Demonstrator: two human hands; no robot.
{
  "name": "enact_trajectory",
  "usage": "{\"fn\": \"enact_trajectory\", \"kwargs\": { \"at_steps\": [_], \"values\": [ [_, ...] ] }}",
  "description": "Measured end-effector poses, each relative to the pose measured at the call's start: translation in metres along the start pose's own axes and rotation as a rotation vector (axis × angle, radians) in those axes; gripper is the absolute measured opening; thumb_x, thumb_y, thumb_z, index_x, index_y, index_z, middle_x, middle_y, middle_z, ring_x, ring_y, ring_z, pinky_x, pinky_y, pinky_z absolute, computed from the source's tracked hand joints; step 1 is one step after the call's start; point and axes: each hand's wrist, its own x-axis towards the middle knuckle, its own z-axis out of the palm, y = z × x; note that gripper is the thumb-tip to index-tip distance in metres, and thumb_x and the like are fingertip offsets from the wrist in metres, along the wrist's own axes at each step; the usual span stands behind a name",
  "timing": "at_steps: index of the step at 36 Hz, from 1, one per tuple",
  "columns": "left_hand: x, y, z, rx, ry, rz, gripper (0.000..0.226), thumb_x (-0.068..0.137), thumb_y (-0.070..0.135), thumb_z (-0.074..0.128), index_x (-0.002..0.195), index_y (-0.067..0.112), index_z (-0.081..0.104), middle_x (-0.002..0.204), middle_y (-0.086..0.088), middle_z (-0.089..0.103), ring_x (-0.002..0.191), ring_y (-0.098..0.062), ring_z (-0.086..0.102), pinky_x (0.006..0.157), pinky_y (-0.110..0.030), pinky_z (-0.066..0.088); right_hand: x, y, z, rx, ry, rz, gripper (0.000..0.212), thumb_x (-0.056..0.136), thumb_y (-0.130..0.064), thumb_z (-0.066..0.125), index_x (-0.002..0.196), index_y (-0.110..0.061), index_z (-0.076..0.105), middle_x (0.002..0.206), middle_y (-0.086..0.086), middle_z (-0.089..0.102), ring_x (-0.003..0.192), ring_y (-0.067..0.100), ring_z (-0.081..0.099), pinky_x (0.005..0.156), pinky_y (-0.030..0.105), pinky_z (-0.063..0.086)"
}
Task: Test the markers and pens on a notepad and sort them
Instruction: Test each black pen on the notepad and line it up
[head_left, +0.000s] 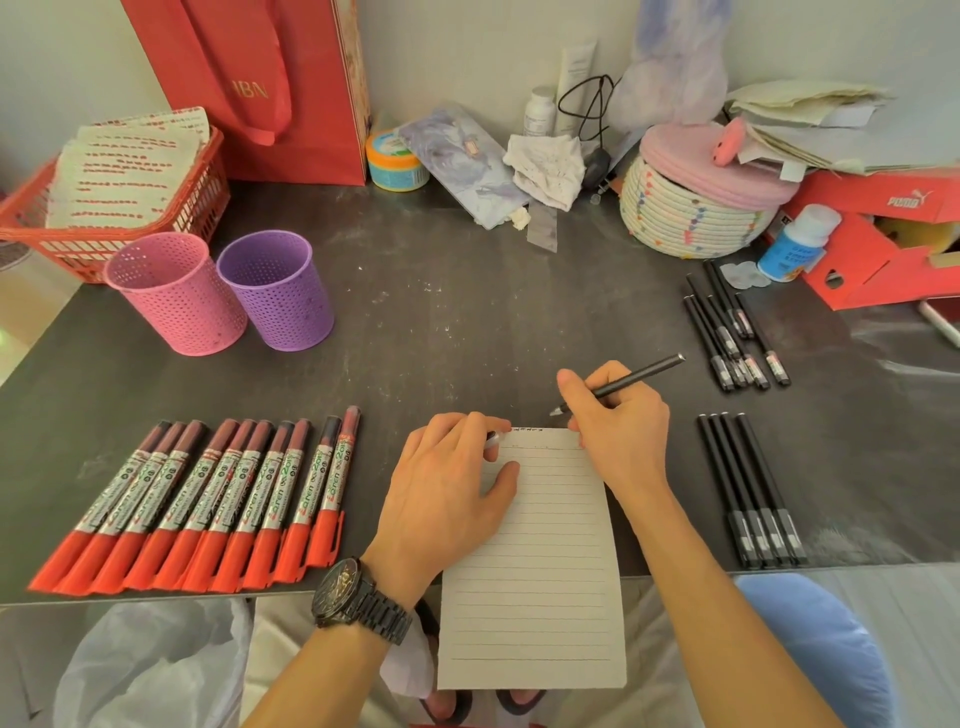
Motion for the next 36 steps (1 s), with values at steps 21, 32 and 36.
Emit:
{"fn": "enact_trajectory", "kwargs": {
  "at_steps": [21,32,36],
  "values": [
    [-0.002,0.006,-0.015,-0.169,0.101,0.019,0.031,0.104,0.041,0.028,0.105,0.030,0.057,0.094,0.020,0.053,0.082,-0.006,0.046,0.072,-0.027,0.044,-0.030,-0.004,-0.029,0.614,-0.071,0.186,0.018,0.094,-0.025,0.060,0.078,-0.020,0.066,0.072,0.021,0.070,0.045,0.019,0.051,0.043,0.025,0.040],
    [-0.003,-0.001,-0.011,-0.201,-0.007,-0.056,0.027,0.095,0.057,0.039,0.120,0.050,0.048,0.093,0.041,0.047,0.090,0.012,0.047,0.066,-0.008,0.034,-0.037,0.002,-0.029,0.604,-0.074,0.144,0.023,0.099,-0.011,0.060,0.079,-0.016,0.072,0.064,0.016,0.068,0.045,0.017,0.050,0.044,0.021,0.039],
    [-0.002,0.001,-0.013,-0.220,0.007,-0.052,0.031,0.092,0.061,0.039,0.117,0.048,0.053,0.098,0.042,0.049,0.092,0.009,0.049,0.068,-0.008,0.037,-0.038,-0.001,-0.030,0.587,-0.084,0.131,0.025,0.099,-0.008,0.059,0.079,-0.015,0.072,0.064,0.017,0.068,0.046,0.017,0.050,0.044,0.021,0.039]
  ]
}}
